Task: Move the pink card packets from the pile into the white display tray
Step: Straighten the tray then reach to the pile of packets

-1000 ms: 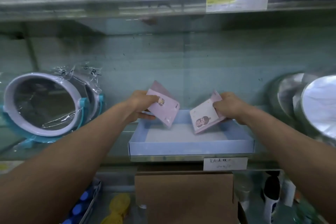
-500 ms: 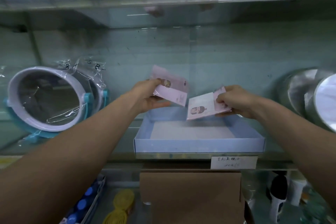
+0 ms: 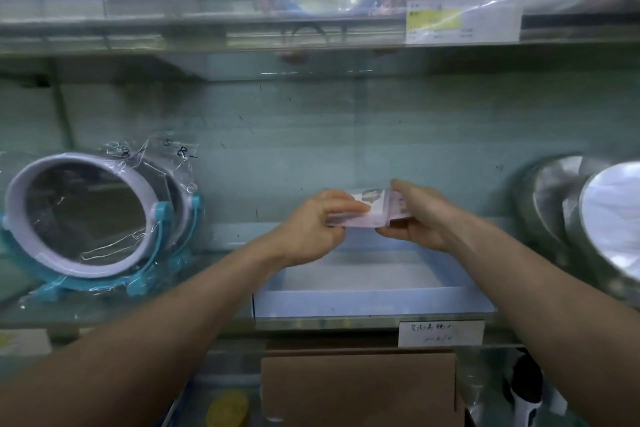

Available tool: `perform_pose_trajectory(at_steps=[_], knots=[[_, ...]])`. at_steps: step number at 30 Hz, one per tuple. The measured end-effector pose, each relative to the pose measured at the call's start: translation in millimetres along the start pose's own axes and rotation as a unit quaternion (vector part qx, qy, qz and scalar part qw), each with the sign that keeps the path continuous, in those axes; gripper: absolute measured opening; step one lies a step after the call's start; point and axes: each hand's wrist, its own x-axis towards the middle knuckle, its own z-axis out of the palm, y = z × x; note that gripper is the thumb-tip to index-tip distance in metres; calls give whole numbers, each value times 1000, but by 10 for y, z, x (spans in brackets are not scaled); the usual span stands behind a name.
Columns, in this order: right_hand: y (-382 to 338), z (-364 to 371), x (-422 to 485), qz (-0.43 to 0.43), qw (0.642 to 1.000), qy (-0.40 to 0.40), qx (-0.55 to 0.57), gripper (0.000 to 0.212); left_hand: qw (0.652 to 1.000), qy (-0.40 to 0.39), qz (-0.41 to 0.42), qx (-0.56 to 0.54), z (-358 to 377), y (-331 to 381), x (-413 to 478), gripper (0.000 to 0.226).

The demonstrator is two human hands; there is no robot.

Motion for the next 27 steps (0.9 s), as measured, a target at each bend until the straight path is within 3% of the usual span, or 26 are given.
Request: perform_pose_trajectory(at_steps=[3,5,7,9,11,16,18,20,24,27], knots=[[51,-17,8,-7,999,-21,-28,9,993,-37,-79,-77,-56,116,-18,48],[62,-41,13,-17,998,-29,-47,15,979,19,-138,-148,-95,185,34,43],[44,-49,13,-17,998,-39,-47,21,942,78,-241,-219,-146,189,98,32],[33,-43,7,-17,997,-65,-31,22,885,53,-338,-315,-176,196,113,12],[43,-39,-9,-23,995,-92,-36,21,856,13,-366,-363,-176,159,98,14],[-17,-164,6,-54,978,-21,-198,23,874,-10,-349,-338,-212,45,126,25],[-60,-179,-6,-45,978,-49,-196,24,868,-29,-351,-349,-218,49,121,25],[-57,-118,-63,-31,979,-106,-168,12,872,-26,-362,-328,-183,55,127,22],[17,-6,-71,-60,986,-70,-138,12,948,16,-301,-102,-134,129,132,11],[64,17,-14,-68,989,-48,-126,14,969,-84,-232,-1,-145,267,124,26]])
